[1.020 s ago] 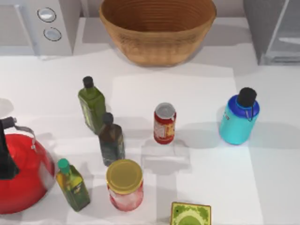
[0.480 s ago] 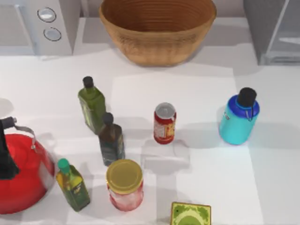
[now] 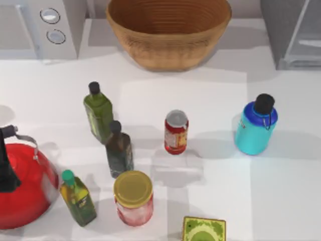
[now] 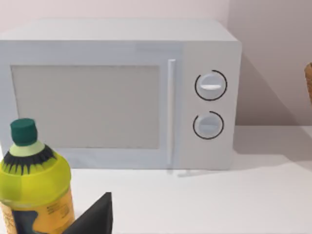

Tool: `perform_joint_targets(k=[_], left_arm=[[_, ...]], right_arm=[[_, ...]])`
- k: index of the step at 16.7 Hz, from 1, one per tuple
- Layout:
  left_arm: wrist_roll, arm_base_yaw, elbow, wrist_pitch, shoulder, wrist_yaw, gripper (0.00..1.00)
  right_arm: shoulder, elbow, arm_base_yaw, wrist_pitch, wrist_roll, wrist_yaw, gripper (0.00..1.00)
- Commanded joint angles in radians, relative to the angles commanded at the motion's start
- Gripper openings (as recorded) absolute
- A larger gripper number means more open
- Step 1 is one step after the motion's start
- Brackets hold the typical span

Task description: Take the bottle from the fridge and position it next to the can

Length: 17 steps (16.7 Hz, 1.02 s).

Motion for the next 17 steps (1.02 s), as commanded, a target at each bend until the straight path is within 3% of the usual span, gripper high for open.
perform_joint_targets(k=[5,12,17], left_arm=[[0.0,0.0,0.0,0.0,0.0,0.0,1.0],[0.0,0.0,0.0,0.0,0.0,0.0,1.0],[0.0,0.0,0.0,0.0,0.0,0.0,1.0]], right_arm=[[-0.005,-0.004,0.16,0.208,0.217,0.035,1.0],[-0.014,-0.015,0.172,0.23,0.239,0.047,1.0],[-0.052,-0.081,0.384,0.309,0.389,0.216,1.0]])
